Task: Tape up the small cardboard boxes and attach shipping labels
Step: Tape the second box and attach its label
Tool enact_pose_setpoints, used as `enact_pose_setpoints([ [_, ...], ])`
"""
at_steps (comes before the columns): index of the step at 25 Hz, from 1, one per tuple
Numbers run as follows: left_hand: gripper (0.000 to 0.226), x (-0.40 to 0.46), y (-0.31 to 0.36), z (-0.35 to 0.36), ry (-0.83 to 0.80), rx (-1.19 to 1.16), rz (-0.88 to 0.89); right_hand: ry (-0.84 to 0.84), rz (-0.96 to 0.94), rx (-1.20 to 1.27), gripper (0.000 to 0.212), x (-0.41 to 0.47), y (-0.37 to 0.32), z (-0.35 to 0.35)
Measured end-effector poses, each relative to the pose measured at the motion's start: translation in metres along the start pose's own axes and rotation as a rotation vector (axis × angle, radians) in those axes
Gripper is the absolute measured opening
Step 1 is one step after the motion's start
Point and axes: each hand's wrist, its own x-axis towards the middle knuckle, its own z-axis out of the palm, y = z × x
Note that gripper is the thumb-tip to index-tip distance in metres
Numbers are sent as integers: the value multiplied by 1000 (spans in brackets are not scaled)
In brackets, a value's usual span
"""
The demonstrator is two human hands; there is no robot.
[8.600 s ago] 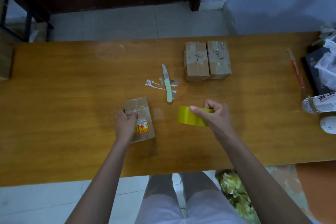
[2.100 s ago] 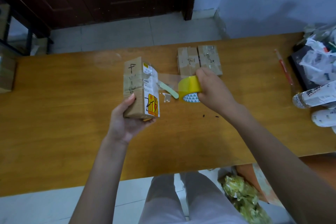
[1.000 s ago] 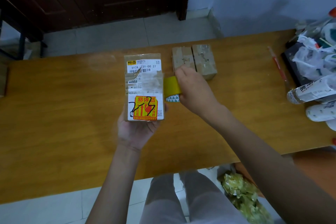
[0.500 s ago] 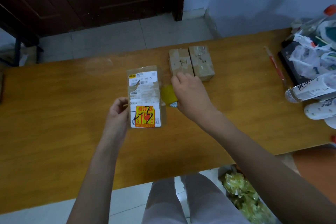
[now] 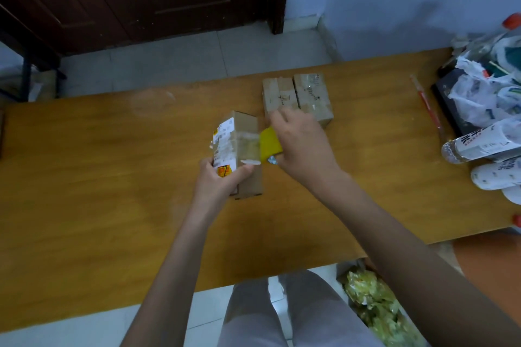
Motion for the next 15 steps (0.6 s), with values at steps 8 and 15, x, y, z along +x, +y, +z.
enact_pose_setpoints([
  [8, 79, 3, -1, 0, 27, -201, 40, 156, 289, 699, 35, -13, 27, 6],
  [15, 96, 15, 2, -31, 92, -236, 72, 112, 188, 57, 37, -1, 44, -16],
])
